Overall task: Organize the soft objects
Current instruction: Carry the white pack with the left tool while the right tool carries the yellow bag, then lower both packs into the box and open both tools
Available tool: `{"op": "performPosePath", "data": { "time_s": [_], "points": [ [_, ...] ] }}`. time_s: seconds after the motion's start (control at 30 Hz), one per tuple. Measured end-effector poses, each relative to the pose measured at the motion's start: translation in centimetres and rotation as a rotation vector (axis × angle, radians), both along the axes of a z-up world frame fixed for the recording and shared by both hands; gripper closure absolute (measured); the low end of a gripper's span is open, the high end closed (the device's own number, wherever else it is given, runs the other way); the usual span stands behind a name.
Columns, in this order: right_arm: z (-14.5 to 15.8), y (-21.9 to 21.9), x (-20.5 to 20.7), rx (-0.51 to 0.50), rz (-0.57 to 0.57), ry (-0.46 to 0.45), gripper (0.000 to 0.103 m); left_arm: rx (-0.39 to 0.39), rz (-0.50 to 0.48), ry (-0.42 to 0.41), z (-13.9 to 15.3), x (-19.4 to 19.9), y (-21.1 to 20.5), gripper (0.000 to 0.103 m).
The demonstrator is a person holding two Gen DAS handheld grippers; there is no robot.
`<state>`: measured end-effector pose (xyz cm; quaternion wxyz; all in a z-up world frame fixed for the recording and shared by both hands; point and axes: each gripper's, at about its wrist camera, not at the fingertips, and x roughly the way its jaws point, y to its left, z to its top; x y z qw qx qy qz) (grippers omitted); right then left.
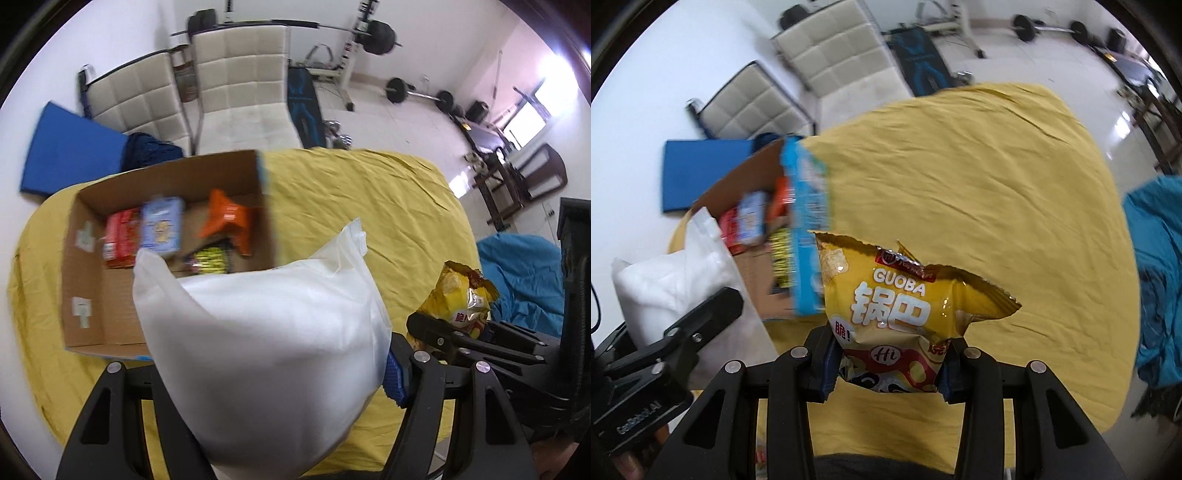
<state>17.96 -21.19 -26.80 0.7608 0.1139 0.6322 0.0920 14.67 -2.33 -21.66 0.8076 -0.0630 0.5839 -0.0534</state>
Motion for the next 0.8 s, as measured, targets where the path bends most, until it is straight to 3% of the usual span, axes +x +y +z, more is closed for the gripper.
{"op": "performPosePath", "data": {
  "time_s": [0.17, 0.33, 0.57, 0.8],
  "points": [
    [0.6, 7.0, 1.0, 0.044, 0.093, 0.006, 0.06, -0.022, 0.096, 0.017, -0.7, 0.3, 7.2, 0.035],
    [-0.9, 14.1, 2.3, 0.056, 0.195, 0.034, 0.06, -0.036, 0.154, 0.073, -2.7, 1.0, 14.0, 0.035],
    [-6.1, 22.8, 4.7, 0.011, 0.311, 0.097, 0.06, -0.065, 0.2, 0.194, -8.3, 3.3, 21.1, 0.034],
    [-11.7, 27.4, 6.4, -0.023, 0.362, 0.169, 0.06, -0.147, 0.212, 0.315, -14.9, 6.3, 24.7, 0.034]
  ]
}}
